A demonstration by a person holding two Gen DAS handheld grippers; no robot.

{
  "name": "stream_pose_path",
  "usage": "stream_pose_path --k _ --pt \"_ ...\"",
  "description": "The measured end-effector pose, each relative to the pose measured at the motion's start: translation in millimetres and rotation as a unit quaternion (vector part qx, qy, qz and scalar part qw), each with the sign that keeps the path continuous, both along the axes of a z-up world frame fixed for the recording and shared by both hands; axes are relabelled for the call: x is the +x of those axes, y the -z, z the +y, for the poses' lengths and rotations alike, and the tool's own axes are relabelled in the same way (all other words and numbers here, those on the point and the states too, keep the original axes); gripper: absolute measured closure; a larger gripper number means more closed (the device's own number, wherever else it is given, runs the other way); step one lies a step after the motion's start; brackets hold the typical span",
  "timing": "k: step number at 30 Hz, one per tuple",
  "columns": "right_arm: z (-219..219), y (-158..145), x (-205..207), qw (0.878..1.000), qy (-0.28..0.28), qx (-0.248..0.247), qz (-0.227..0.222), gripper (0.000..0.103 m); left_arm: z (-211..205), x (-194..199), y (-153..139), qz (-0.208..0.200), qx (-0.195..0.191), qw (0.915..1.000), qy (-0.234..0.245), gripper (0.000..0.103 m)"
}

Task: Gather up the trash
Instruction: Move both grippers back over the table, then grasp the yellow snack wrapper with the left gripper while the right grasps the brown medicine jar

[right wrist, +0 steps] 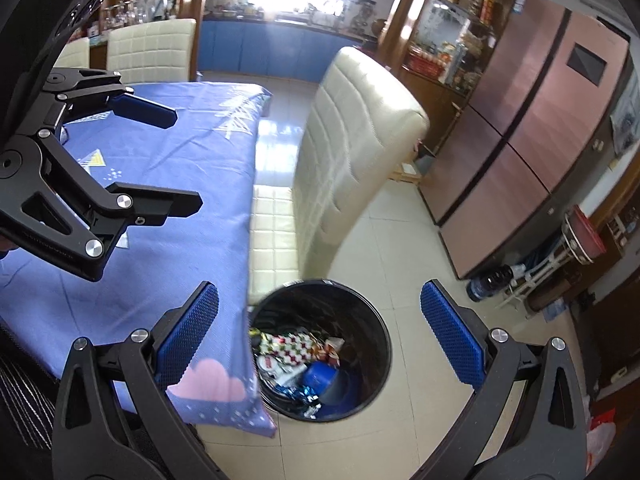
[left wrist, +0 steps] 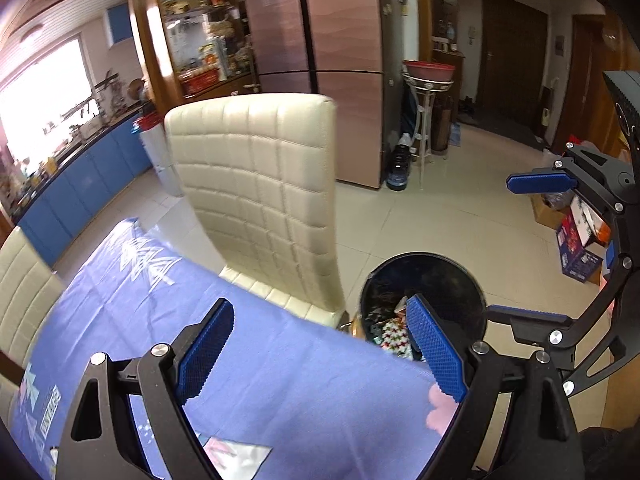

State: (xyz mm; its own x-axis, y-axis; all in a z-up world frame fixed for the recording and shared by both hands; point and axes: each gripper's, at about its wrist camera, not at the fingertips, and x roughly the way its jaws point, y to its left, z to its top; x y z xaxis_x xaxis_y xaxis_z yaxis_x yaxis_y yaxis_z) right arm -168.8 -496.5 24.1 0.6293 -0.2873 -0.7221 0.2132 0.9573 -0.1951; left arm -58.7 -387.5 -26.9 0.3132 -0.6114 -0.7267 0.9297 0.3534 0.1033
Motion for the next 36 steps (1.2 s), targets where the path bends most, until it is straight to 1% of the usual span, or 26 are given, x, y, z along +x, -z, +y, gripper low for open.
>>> stream_pose_path --k 6,11,13,17,21,26,30,32,36 --pt "46.7 -4.3 55.5 0.997 -0.081 -0.003 -0.009 0.003 60.2 40.4 0.8 0.005 0.001 0.997 -0.078 0.017" --pt "96.9 -11.6 101.2 0.988 -0.155 -0.009 -0.027 0.004 123.2 73.5 4.0 -0.004 0.011 0.9885 -0.151 0.017" --pt "118.3 -14.5 121.2 0.982 -0.187 -0.008 -0.031 0.006 148.2 87.2 5.4 -0.001 0.011 0.9837 -0.179 0.017" --pt "155.2 -13.9 154.1 0.971 -0.236 -0.01 -0.03 0.006 194.5 111.3 8.8 -0.001 0.016 0.9714 -0.237 0.017" --pt "196.9 -12.4 185.2 0.959 -0.282 -0.007 -0.028 0.006 247.1 132.6 15.3 -0.002 0.025 0.9568 -0.29 0.017" --pt "253.4 -6.3 225.5 0.939 -0.343 -0.003 -0.021 0.006 307.5 156.6 27.7 0.006 0.037 0.938 -0.345 0.017" --pt "301.1 4.0 260.2 0.924 -0.382 -0.002 -0.011 0.006 354.1 167.8 40.3 0.007 0.052 0.9257 -0.375 0.017" --pt "320.9 9.2 272.2 0.918 -0.397 -0.001 -0.009 0.006 373.4 173.9 47.9 0.003 0.062 0.9216 -0.383 0.017" --pt "362.7 25.8 304.6 0.908 -0.42 -0.01 0.0 0.006 409.0 187.2 65.2 -0.012 0.079 0.9175 -0.39 0.017"
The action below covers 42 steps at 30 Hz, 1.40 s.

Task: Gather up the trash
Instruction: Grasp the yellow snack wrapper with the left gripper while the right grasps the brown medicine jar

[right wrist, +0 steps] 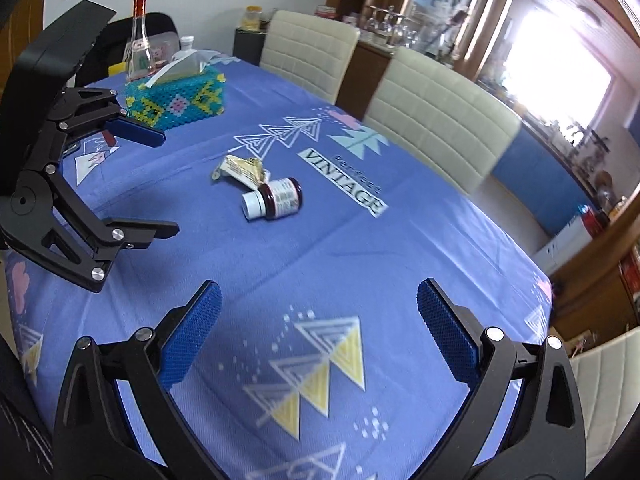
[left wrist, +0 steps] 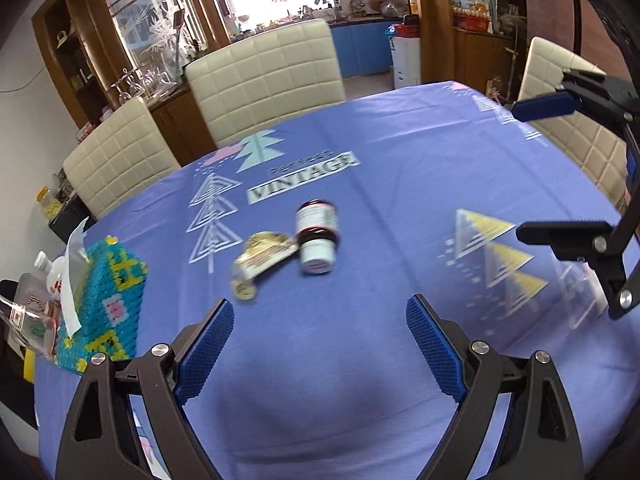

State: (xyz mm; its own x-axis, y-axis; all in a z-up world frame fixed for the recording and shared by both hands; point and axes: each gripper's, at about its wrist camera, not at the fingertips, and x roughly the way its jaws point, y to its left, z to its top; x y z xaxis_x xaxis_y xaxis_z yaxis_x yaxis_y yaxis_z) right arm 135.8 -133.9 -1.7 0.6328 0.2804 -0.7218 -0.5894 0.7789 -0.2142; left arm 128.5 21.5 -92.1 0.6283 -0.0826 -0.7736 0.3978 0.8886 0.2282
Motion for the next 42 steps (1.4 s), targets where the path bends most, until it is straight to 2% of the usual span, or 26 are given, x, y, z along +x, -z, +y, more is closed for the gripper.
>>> stream_pose_path --k 6,12,18,28,30,31,32,33,35,38,40,42 --pt "49.1 28.6 42.0 0.999 -0.035 -0.011 0.017 0.006 38.6 29.4 31.5 -0.006 0.015 0.9999 0.0 0.017" --pt "75.0 53.8 71.1 0.997 -0.072 -0.015 0.033 0.006 51.8 60.9 56.5 -0.01 0.027 0.9994 0.02 0.017" --pt "87.6 69.2 102.0 0.994 -0.101 -0.012 0.042 0.004 59.2 87.4 70.6 -0.004 0.007 0.9996 0.026 0.017" --pt "102.0 93.5 132.0 0.988 -0.141 -0.031 0.061 0.004 55.0 113.8 88.6 -0.003 0.004 0.9994 0.035 0.017" --pt "102.3 96.2 134.6 0.987 -0.142 -0.023 0.065 0.007 54.7 117.4 88.3 -0.004 0.0 0.9994 0.034 0.017" --pt "102.6 97.1 135.5 0.987 -0.143 -0.02 0.068 0.015 54.5 119.2 88.5 -0.003 -0.002 0.9994 0.034 0.017" --pt "103.0 98.9 136.7 0.986 -0.144 -0.017 0.077 0.029 54.2 120.9 88.4 0.0 -0.006 0.9994 0.033 0.017" --pt "103.1 100.2 137.1 0.987 -0.142 -0.018 0.079 0.03 53.8 122.2 88.4 0.002 -0.008 0.9995 0.032 0.017" --pt "102.2 100.6 134.1 0.986 -0.145 -0.012 0.081 0.03 51.6 122.2 88.2 0.003 -0.012 0.9994 0.032 0.022" --pt "99.8 100.9 128.4 0.986 -0.144 -0.019 0.076 0.03 47.5 121.5 86.6 0.014 -0.023 0.9989 0.037 0.044" --pt "95.8 99.9 126.3 0.987 -0.139 -0.02 0.076 0.03 43.8 123.4 85.2 0.032 -0.033 0.9982 0.039 0.078" --pt "89.3 97.5 124.3 0.989 -0.128 -0.018 0.077 0.03 40.1 123.7 84.7 0.036 -0.029 0.9983 0.037 0.081"
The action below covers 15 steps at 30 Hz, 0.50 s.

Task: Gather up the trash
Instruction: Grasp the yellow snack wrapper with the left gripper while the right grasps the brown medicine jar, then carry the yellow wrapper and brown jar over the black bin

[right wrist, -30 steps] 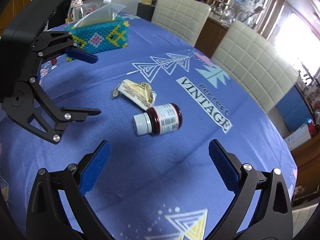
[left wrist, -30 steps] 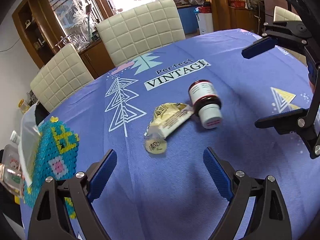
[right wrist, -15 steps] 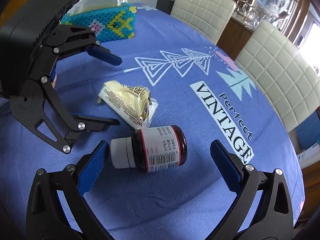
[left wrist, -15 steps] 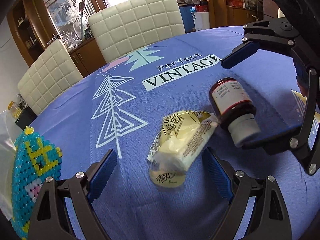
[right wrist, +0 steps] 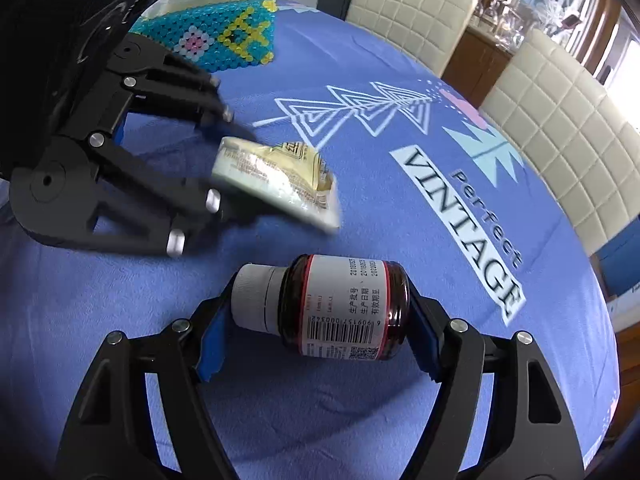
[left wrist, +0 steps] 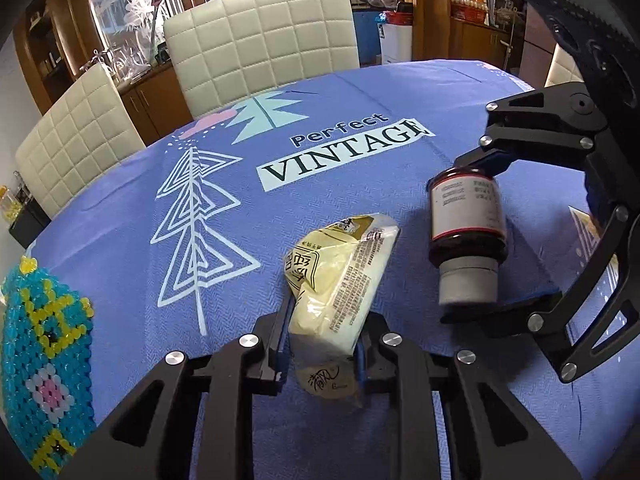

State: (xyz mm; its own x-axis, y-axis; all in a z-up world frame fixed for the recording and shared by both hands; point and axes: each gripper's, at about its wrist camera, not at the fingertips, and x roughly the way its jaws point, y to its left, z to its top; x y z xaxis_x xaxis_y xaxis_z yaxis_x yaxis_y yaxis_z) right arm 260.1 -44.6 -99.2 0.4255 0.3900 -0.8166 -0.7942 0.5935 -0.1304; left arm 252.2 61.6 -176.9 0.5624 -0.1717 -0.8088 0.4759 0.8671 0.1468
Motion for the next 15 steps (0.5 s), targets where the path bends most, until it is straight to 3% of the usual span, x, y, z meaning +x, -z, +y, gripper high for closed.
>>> stream_pose_path --k 4,15 --pt "-13.7 -7.8 -4.9 1.0 0.02 0.006 0.001 0.03 -6.5 -3.9 -3.8 0.004 0.003 1.0 -0.002 0.088" --pt "-51.1 -44.2 -52.4 0.998 0.055 0.008 -0.013 0.03 -34.3 -40.1 -41.6 -0.012 0.002 0.9998 0.012 0.09"
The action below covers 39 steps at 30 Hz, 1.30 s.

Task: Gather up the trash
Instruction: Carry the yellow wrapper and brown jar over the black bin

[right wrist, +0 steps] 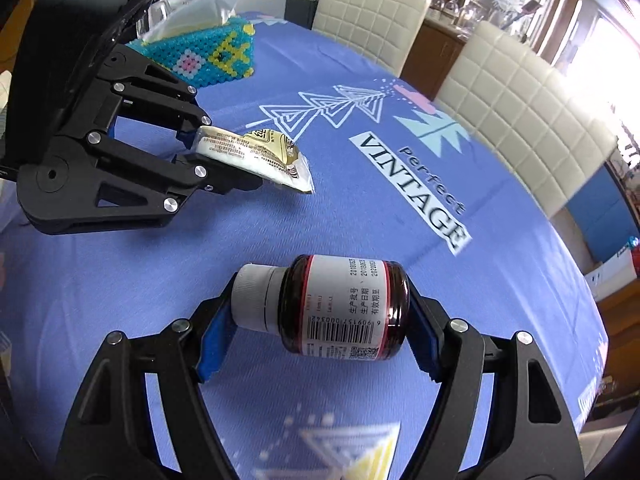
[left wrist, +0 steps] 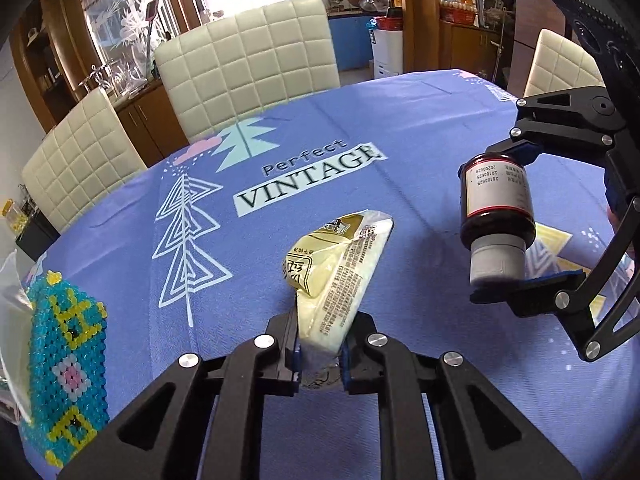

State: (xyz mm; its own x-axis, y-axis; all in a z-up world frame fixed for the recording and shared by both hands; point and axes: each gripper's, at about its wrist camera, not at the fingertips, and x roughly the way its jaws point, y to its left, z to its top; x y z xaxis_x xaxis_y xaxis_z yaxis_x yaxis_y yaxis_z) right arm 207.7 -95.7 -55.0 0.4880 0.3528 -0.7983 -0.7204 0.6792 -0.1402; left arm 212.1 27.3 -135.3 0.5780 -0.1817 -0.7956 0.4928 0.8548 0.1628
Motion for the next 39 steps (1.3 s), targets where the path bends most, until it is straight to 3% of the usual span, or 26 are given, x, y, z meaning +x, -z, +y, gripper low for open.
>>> stream_pose_path --k 9,19,27,39 --pt "-48.9 -30.2 -65.1 0.999 0.043 0.0 -0.018 0.03 -46.6 -51.2 -33.2 -0.028 0.008 0.9988 0.038 0.09" --pt "-124.7 -46.9 -147.8 0.992 0.12 0.005 -0.027 0.03 -135.9 -120.0 -56.0 -0.051 0.013 0.9915 0.119 0.09" --pt "-187.5 -53.8 -209.2 0.979 0.203 0.011 -0.029 0.03 -211.6 -172.4 -65.8 -0.052 -0.001 0.9802 0.191 0.09" --pt "-261.2 -53.7 -273.7 0.955 0.296 0.013 -0.029 0.03 -284.3 -216.5 -66.6 -0.041 -0.009 0.962 0.27 0.09"
